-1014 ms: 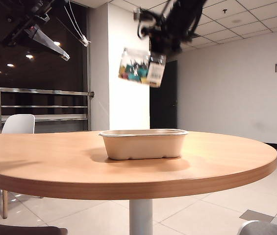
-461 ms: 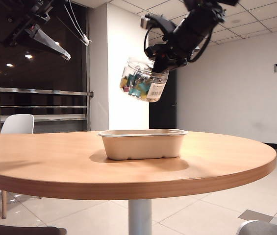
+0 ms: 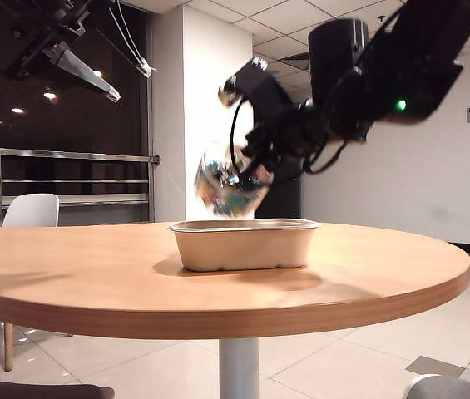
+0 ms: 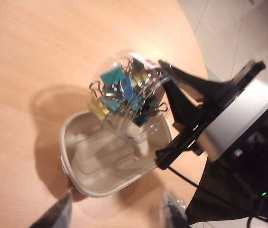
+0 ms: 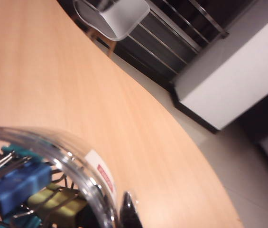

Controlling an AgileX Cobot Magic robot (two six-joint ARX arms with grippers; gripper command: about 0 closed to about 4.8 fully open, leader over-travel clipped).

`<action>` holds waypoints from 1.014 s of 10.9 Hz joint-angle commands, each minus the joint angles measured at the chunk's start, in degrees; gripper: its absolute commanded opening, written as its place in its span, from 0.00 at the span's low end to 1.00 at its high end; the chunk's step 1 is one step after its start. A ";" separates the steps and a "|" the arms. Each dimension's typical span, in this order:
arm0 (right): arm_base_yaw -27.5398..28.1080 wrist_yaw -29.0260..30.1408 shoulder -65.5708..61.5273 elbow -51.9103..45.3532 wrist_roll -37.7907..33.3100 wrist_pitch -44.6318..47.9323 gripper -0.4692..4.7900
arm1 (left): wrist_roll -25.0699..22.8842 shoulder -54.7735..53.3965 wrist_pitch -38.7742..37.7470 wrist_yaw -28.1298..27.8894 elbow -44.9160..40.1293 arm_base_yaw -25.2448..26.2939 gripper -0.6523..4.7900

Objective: Pick up the box filled with clips, pour some clips from it into the rectangular paper box, and then put the clip box back on the table.

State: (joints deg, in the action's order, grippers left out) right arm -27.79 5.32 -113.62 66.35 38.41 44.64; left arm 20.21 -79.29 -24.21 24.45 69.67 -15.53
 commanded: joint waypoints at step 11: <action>-5.25 -11.32 -1.27 -8.20 33.40 26.86 0.09 | 12.35 -28.17 38.32 10.64 8.96 4.15 0.11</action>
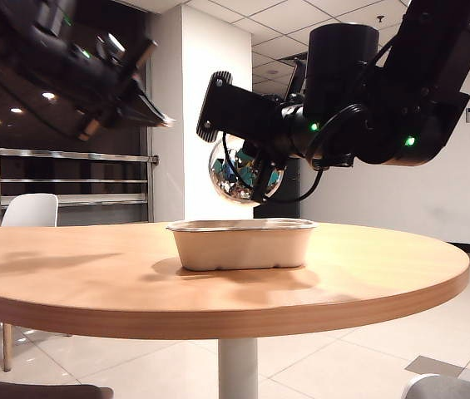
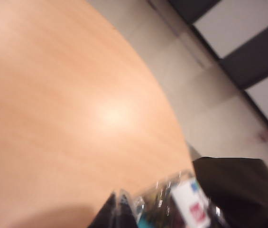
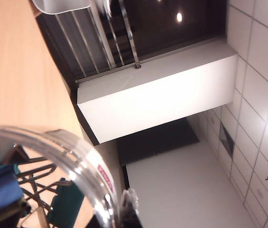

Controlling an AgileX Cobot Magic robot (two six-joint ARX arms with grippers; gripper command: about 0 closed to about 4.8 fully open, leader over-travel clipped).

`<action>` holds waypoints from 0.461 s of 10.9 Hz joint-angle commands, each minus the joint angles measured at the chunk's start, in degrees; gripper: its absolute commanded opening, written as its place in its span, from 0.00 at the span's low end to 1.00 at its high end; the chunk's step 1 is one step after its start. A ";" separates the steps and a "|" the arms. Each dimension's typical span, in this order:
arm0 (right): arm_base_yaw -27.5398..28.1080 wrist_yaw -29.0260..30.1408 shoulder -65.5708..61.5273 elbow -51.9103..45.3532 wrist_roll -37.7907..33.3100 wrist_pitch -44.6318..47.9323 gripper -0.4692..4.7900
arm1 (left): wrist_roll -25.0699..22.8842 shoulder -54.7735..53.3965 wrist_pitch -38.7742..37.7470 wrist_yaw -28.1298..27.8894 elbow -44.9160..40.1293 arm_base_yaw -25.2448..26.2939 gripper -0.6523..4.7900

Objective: Pick up the box filled with clips, pour some clips from it into the rectangular paper box, and then put the clip box back on the table.

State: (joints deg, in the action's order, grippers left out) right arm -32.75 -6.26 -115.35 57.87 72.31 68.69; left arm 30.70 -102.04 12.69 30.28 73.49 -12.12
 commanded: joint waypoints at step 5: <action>-0.42 1.95 0.39 0.28 -0.24 3.45 0.09 | 0.44 -17.68 -2.89 9.81 17.84 -2.69 0.11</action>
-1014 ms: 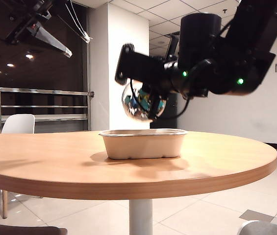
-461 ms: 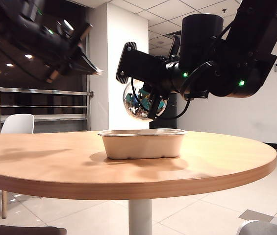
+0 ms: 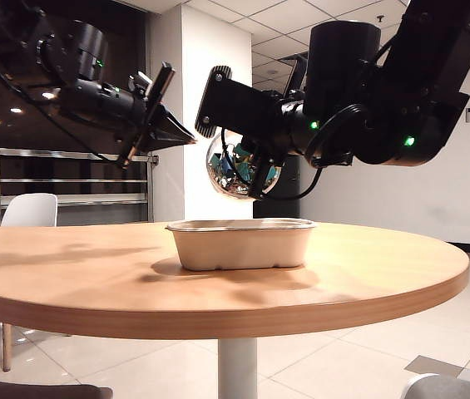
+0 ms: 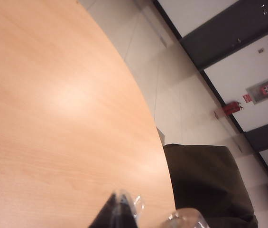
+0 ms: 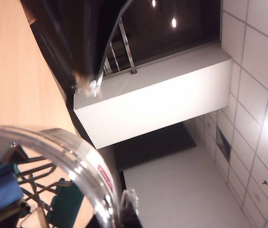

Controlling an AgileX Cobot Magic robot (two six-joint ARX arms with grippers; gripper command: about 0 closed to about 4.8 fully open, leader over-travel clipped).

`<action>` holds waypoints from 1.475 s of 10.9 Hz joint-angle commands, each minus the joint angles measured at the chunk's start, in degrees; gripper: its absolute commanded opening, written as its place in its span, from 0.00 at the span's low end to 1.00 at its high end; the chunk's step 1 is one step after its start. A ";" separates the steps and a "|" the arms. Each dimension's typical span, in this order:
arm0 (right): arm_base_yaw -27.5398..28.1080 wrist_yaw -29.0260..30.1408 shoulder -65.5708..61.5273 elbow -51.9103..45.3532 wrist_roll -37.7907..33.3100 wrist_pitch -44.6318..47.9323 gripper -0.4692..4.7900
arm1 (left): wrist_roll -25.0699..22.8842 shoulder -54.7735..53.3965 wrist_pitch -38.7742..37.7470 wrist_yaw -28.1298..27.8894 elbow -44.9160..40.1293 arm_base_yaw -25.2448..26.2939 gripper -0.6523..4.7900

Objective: Pick up the box filled with clips, pour some clips from it into the rectangular paper box, and then put the clip box back on the table.

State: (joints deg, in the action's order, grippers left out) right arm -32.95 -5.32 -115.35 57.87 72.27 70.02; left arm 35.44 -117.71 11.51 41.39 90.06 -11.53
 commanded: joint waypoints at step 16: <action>-1.18 2.51 0.39 -1.14 10.32 10.82 0.09 | -8.79 -1.90 -13.38 4.68 1.31 -3.65 0.11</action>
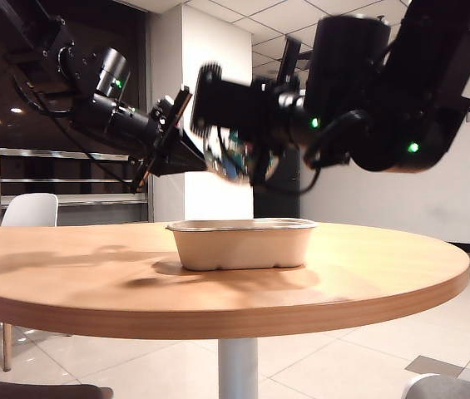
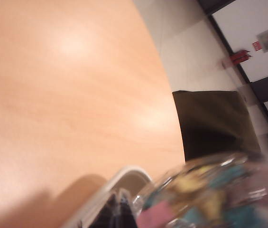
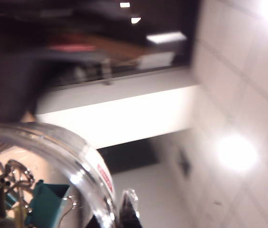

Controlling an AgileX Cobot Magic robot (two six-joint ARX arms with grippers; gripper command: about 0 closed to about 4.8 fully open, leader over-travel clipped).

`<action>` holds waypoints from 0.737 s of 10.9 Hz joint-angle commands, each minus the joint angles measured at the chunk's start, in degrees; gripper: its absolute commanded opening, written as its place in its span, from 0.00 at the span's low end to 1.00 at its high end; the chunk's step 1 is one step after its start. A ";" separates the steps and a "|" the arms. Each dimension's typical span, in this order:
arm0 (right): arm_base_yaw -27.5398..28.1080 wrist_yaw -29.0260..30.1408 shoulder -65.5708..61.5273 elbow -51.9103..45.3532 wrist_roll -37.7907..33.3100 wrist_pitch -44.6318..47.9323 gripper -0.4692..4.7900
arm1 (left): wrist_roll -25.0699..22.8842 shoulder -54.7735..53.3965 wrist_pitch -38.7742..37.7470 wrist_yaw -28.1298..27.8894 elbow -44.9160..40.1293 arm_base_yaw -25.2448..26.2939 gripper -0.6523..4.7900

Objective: Pick up the box filled with clips, pour some clips from it into the rectangular paper box, and then put the clip box back on the table.

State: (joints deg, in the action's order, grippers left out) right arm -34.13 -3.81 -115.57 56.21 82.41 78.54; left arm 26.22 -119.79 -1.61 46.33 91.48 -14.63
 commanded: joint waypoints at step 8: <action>1.22 0.98 0.59 0.92 0.09 2.23 0.09 | -2.67 0.17 -6.73 -12.09 -0.11 -1.20 0.11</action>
State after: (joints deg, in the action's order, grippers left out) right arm -32.86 -2.94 -115.33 56.75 82.78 78.76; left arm 24.97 -120.07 -6.74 36.71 91.20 -15.84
